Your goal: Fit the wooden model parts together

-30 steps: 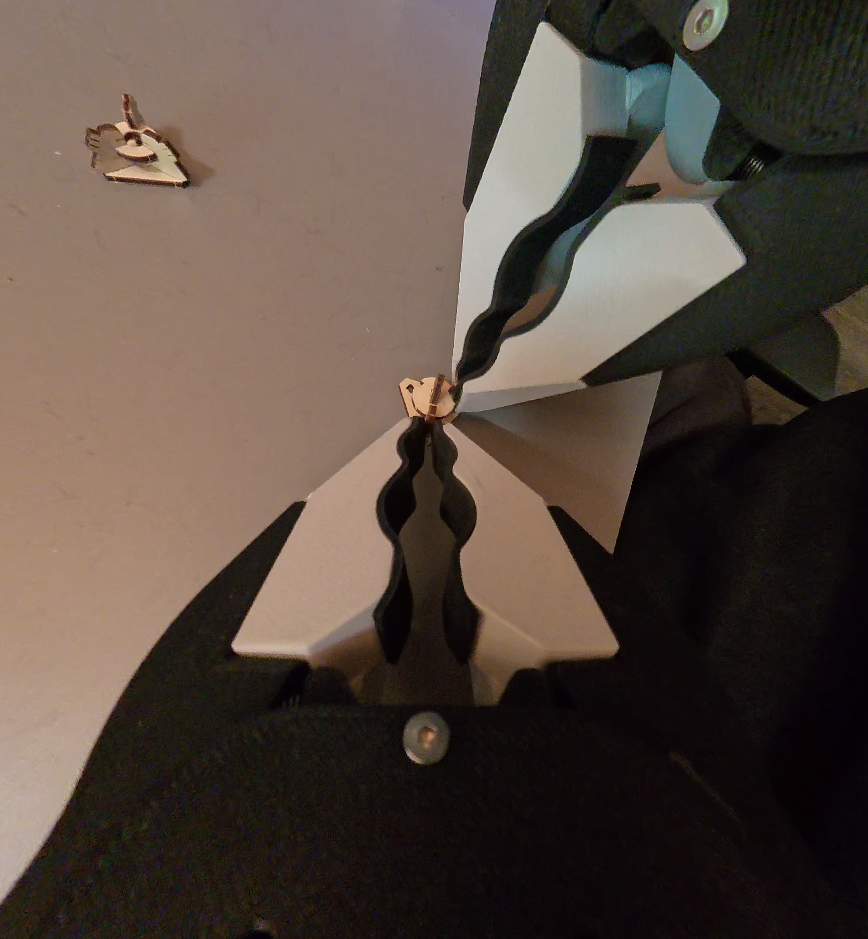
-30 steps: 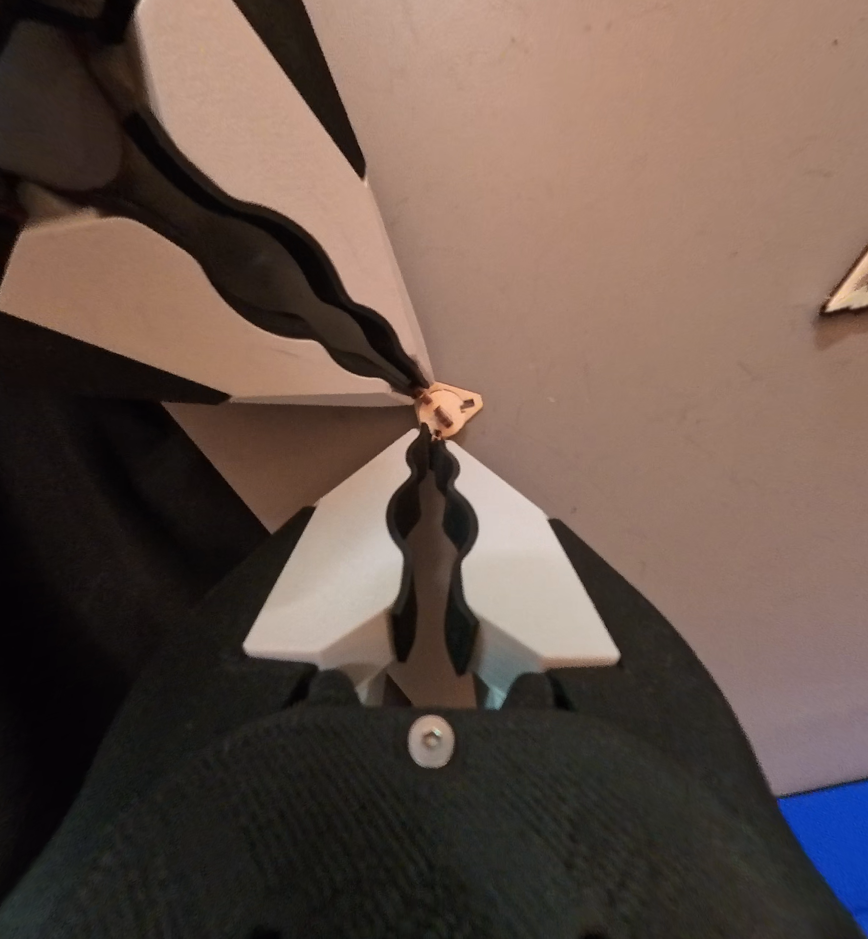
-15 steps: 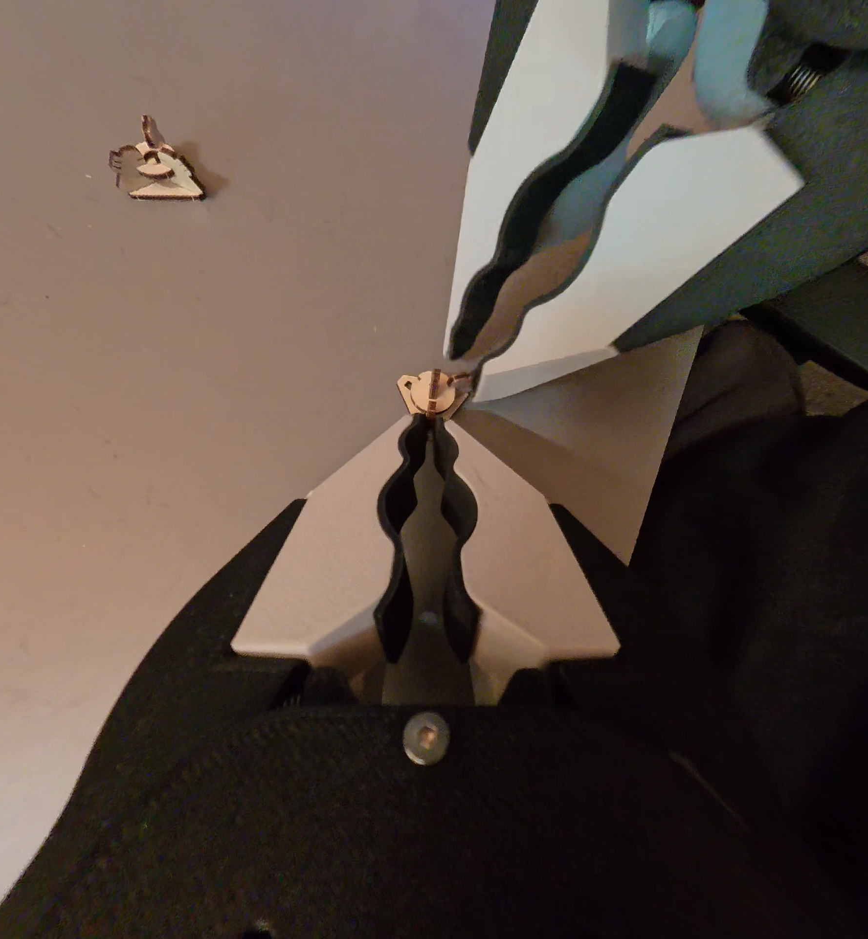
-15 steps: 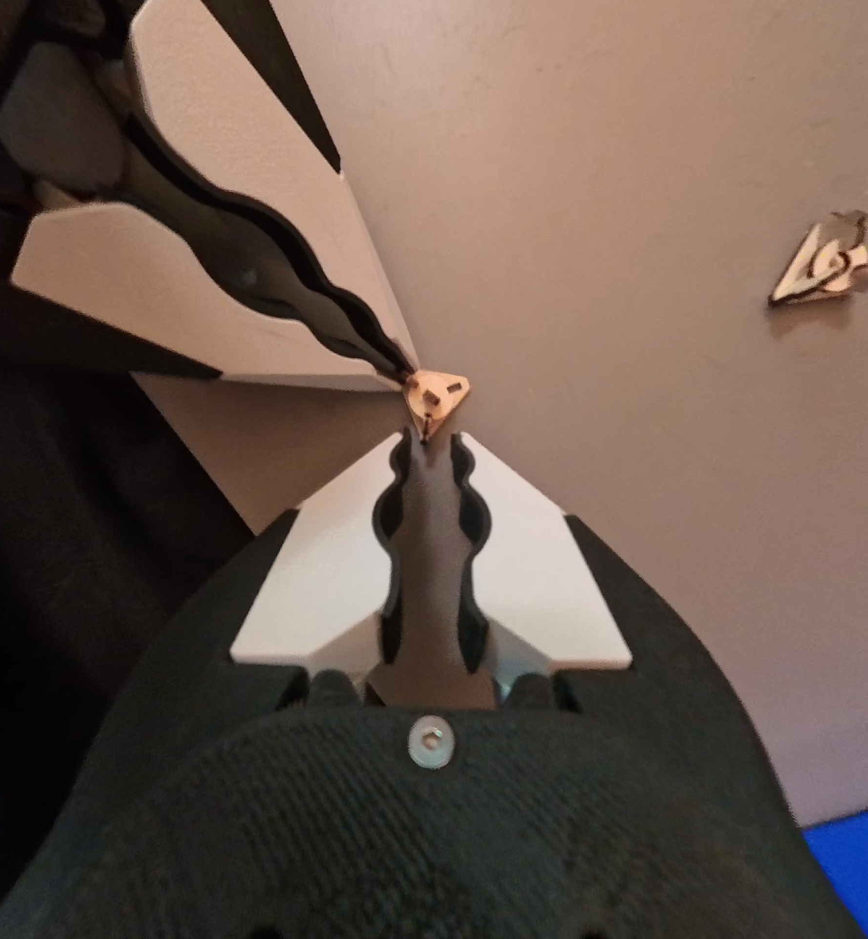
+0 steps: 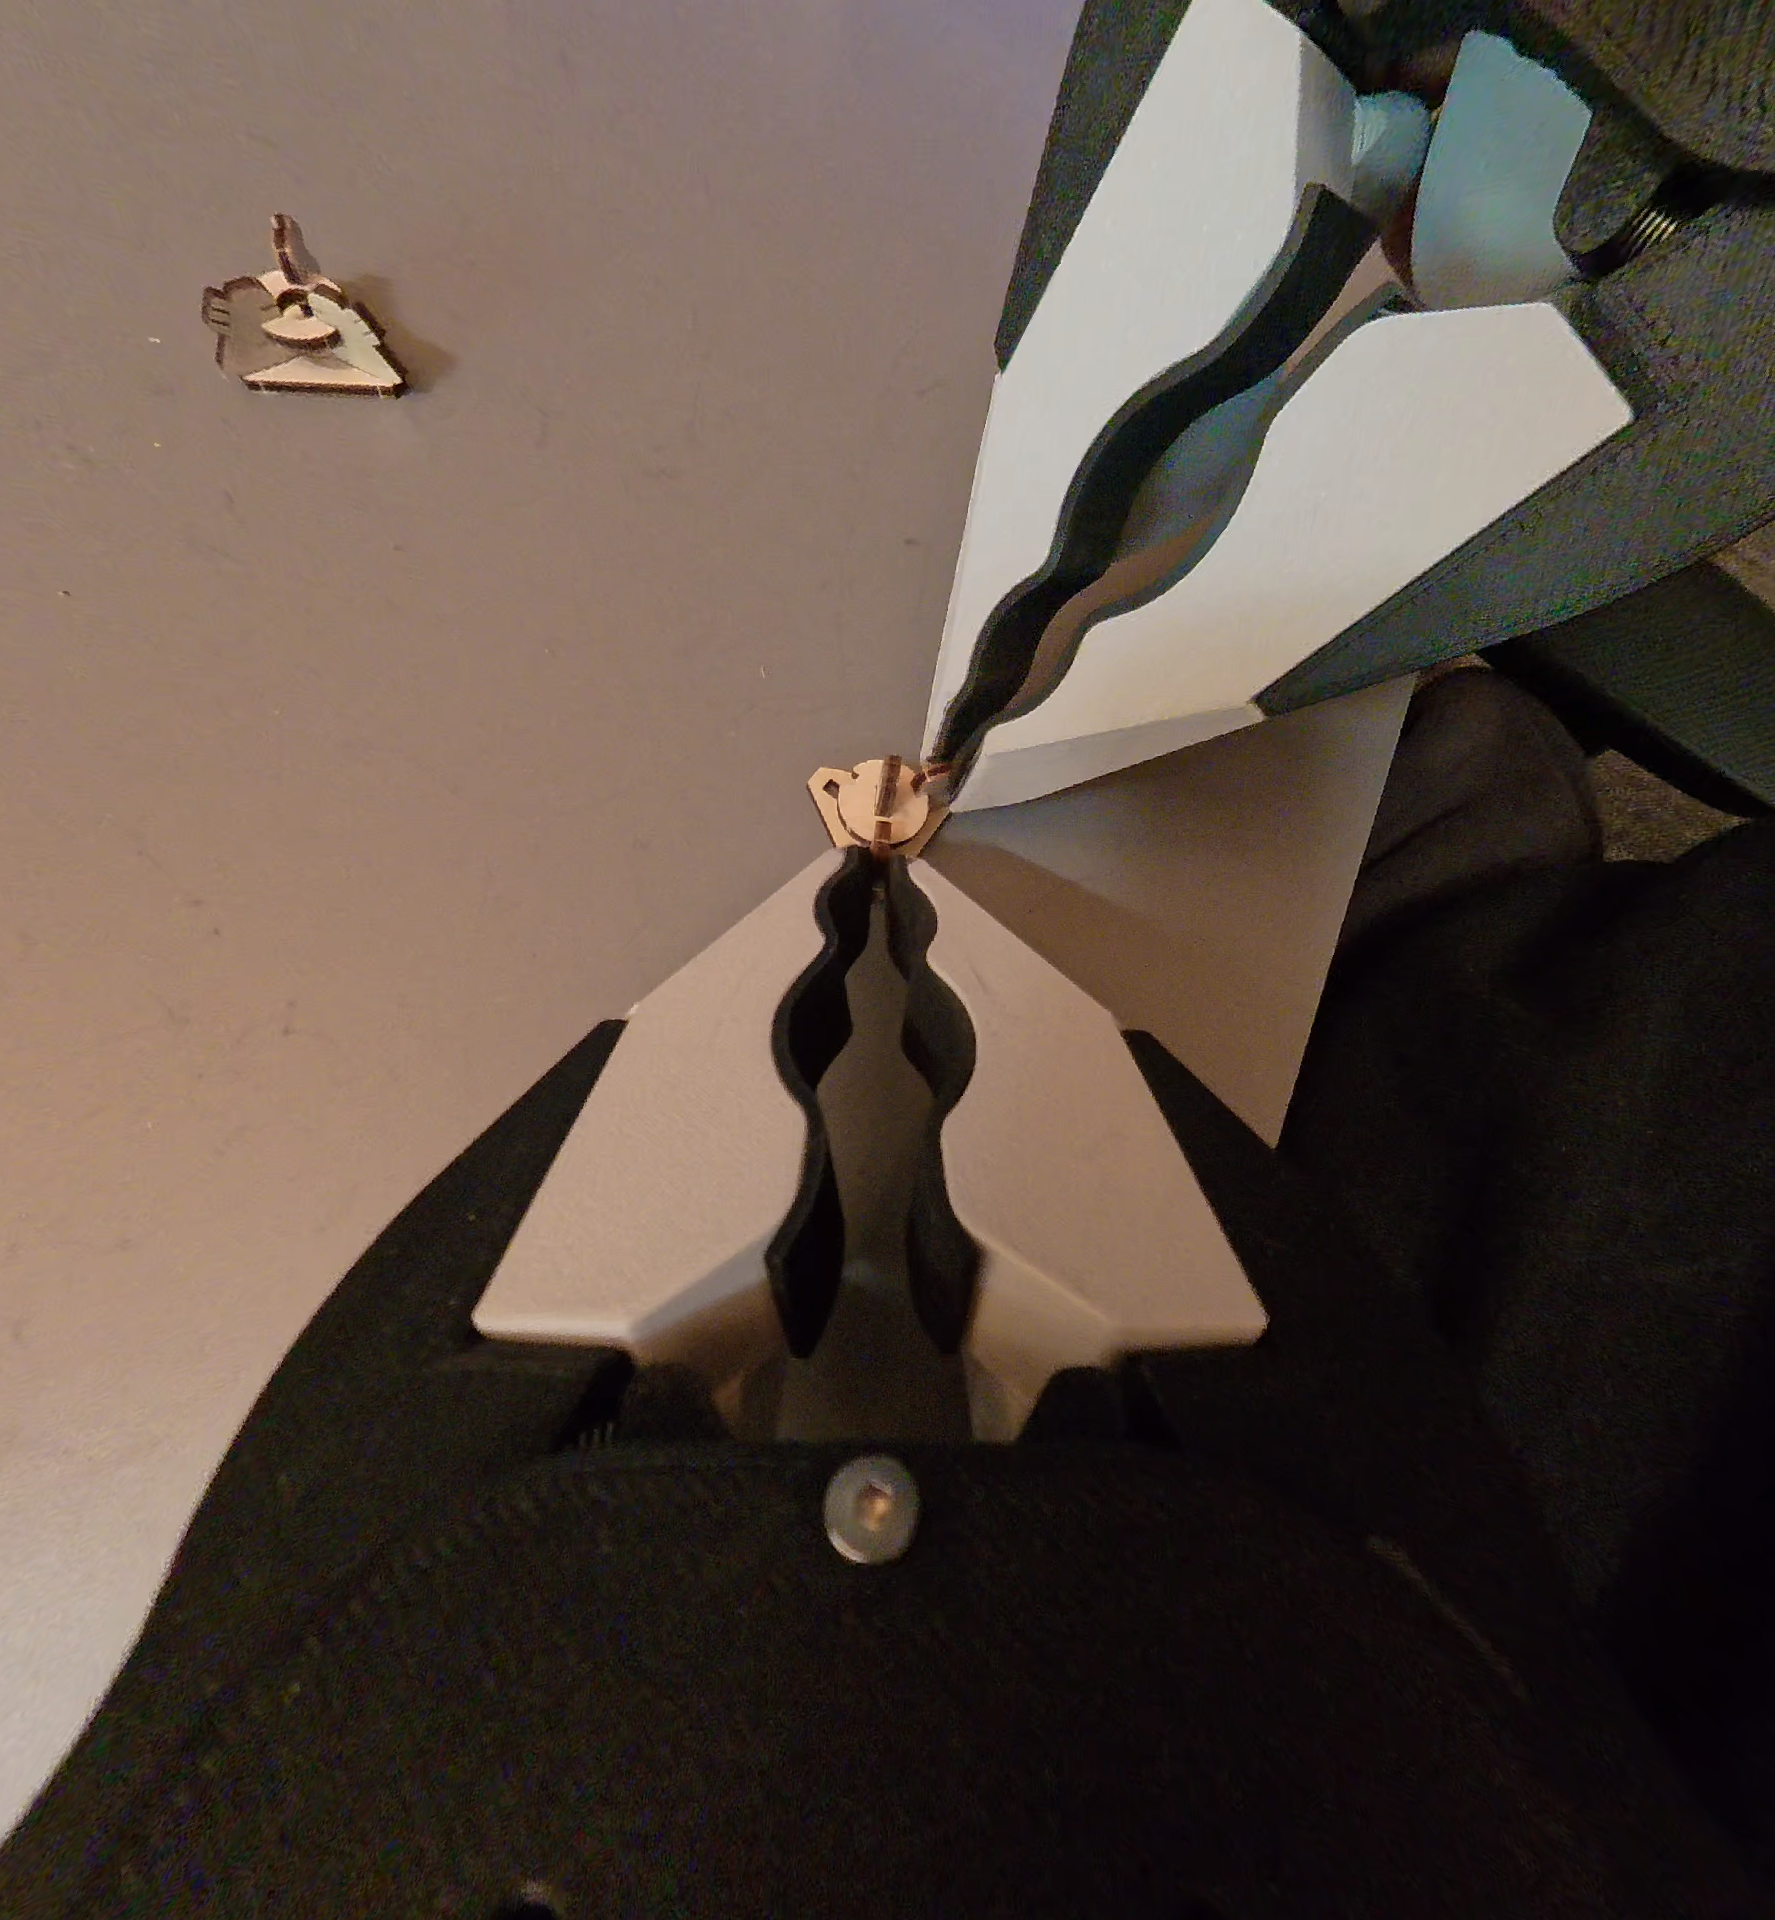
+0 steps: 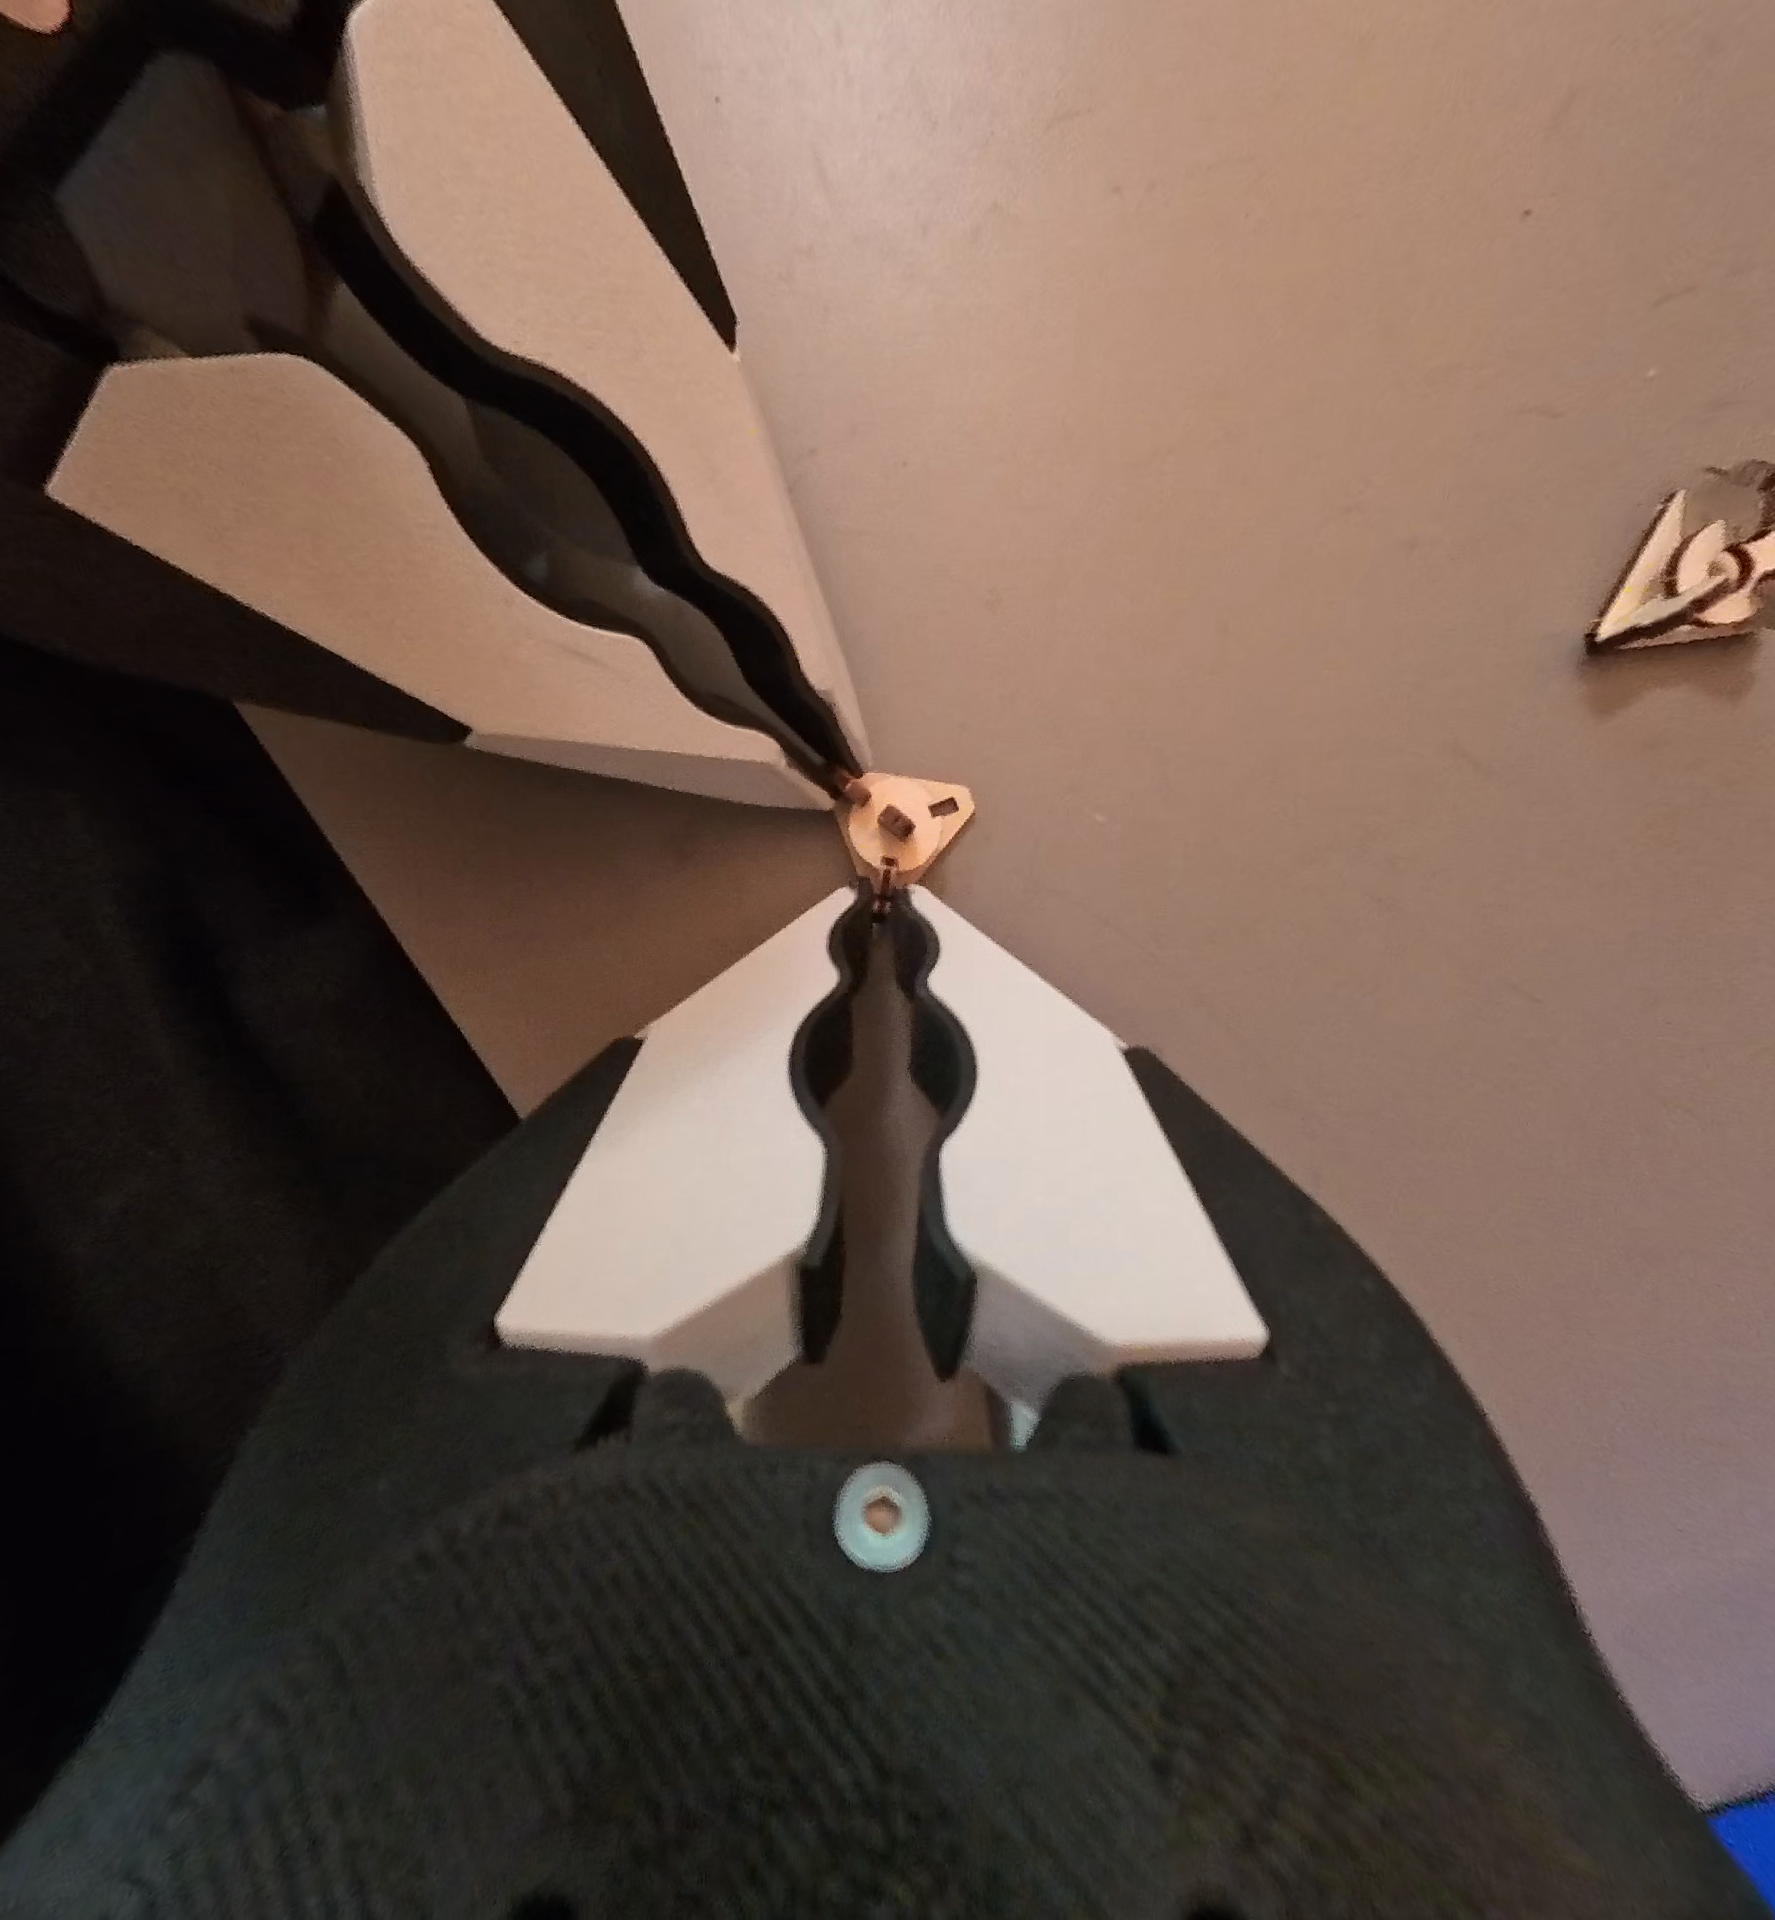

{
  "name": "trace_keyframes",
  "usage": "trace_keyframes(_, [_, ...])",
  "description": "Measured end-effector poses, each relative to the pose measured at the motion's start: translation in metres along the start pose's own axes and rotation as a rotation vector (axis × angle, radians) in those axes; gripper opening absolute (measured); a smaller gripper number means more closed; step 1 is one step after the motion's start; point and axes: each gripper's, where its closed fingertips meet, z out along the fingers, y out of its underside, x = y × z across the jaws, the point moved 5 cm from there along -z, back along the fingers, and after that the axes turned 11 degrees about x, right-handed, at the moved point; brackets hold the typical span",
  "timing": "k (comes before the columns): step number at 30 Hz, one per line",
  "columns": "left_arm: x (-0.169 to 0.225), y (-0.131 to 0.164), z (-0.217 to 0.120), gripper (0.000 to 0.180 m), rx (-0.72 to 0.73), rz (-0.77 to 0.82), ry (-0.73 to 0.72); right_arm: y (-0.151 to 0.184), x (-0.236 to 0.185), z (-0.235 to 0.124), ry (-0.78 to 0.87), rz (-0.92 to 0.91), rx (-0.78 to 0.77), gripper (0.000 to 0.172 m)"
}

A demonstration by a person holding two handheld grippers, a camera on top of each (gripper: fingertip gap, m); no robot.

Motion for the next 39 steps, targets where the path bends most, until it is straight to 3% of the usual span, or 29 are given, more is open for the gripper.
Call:
trace_keyframes(14, [0.0,0.001,0.001,0.004,-0.003,-0.003,-0.008,-0.01,0.005,0.008,-0.082,0.077,-0.246,0.0])
trace_keyframes(23, [-0.002,0.0,0.0,0.005,-0.003,-0.026,0.012,-0.004,0.007,0.008,-0.086,0.095,-0.079,0.003])
trace_keyframes(24, [-0.002,0.0,0.001,0.005,-0.002,-0.02,0.01,-0.001,0.008,0.007,-0.088,0.103,-0.049,0.008])
trace_keyframes(26, [-0.002,0.0,0.001,0.005,0.0,-0.023,0.012,0.007,0.008,0.001,-0.111,0.112,-0.007,0.038])
trace_keyframes(28, [-0.003,-0.001,0.0,0.005,0.003,-0.042,0.023,0.014,0.011,-0.009,-0.113,0.087,0.062,0.048])
trace_keyframes(35, [-0.008,-0.003,-0.004,0.004,0.052,-0.278,0.187,0.012,-0.005,-0.032,0.04,-0.434,0.481,0.055])
trace_keyframes(39, [-0.01,-0.005,-0.008,0.004,0.09,-0.476,0.351,0.013,-0.019,-0.026,0.213,-0.778,0.56,0.058])
